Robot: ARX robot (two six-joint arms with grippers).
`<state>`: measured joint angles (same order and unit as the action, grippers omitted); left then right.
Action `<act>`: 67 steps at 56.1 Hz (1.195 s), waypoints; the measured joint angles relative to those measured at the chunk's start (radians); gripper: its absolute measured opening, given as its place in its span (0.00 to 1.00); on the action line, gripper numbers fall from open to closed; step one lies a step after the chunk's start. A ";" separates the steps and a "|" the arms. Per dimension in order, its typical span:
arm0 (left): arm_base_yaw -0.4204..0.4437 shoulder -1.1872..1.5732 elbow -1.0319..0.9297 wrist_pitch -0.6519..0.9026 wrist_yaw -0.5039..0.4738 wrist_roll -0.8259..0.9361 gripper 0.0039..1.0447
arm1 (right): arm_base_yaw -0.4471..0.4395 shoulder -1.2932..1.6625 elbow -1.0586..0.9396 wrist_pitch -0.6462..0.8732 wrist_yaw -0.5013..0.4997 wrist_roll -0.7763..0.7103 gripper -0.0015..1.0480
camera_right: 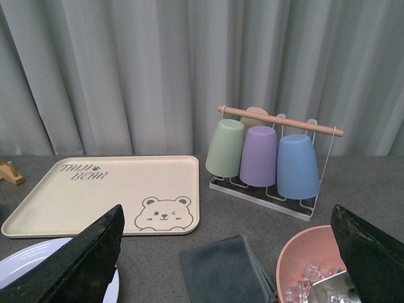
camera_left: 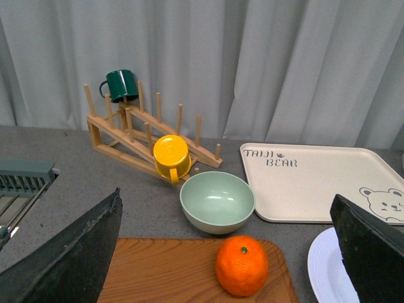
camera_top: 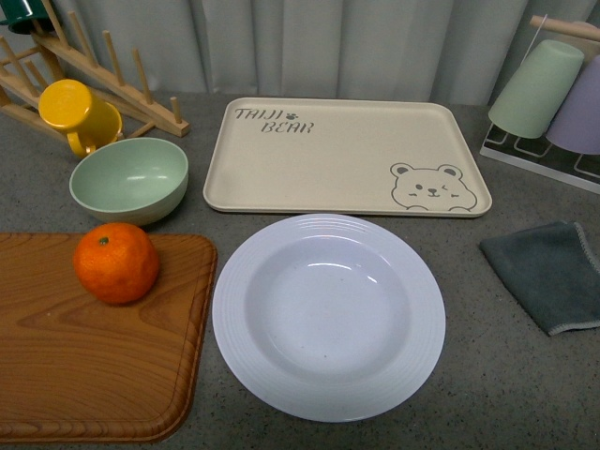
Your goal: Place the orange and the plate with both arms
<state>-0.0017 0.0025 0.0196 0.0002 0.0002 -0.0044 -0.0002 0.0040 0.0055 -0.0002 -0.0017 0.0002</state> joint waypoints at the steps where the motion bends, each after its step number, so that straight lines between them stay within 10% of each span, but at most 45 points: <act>1: 0.000 0.000 0.000 0.000 0.000 0.000 0.94 | 0.000 0.000 0.000 0.000 0.000 0.000 0.91; 67: 0.000 0.000 0.000 0.000 0.000 0.000 0.94 | 0.000 0.000 0.000 0.000 0.000 0.000 0.91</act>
<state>-0.0017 0.0025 0.0196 0.0002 0.0002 -0.0044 -0.0002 0.0040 0.0055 -0.0002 -0.0017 0.0002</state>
